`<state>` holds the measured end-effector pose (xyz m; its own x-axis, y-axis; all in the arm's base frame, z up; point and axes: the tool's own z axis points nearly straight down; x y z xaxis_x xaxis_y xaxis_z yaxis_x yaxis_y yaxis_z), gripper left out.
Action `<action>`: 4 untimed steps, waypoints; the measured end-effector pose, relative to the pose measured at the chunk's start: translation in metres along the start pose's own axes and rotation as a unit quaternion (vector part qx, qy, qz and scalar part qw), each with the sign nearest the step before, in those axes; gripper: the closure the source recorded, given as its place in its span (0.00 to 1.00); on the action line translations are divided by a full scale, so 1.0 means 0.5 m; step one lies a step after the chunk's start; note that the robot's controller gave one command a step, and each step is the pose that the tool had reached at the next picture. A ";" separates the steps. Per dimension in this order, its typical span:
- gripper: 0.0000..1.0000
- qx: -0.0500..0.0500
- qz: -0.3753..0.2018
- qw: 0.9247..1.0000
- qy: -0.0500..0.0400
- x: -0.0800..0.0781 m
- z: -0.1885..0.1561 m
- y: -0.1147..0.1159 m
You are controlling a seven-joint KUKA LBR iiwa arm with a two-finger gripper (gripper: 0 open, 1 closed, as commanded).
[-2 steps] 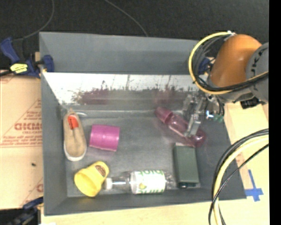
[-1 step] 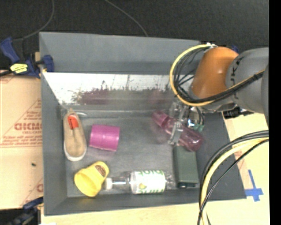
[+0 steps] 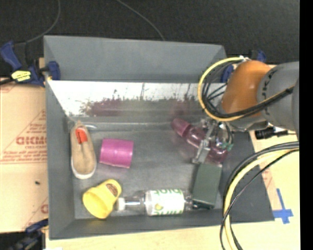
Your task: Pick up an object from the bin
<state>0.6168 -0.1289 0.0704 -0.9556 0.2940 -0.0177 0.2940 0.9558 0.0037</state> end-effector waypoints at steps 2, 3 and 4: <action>1.00 -0.002 0.053 0.999 -0.004 0.057 -0.002 0.037; 1.00 -0.002 0.052 0.999 -0.001 0.060 -0.011 0.037; 1.00 -0.002 0.052 0.999 0.001 0.062 -0.054 0.037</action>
Offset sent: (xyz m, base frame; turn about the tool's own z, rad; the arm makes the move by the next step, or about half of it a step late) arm 0.0000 0.0000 0.0000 0.0000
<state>0.5922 -0.1022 0.0968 -0.9199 0.3917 -0.0157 0.3916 0.9201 0.0093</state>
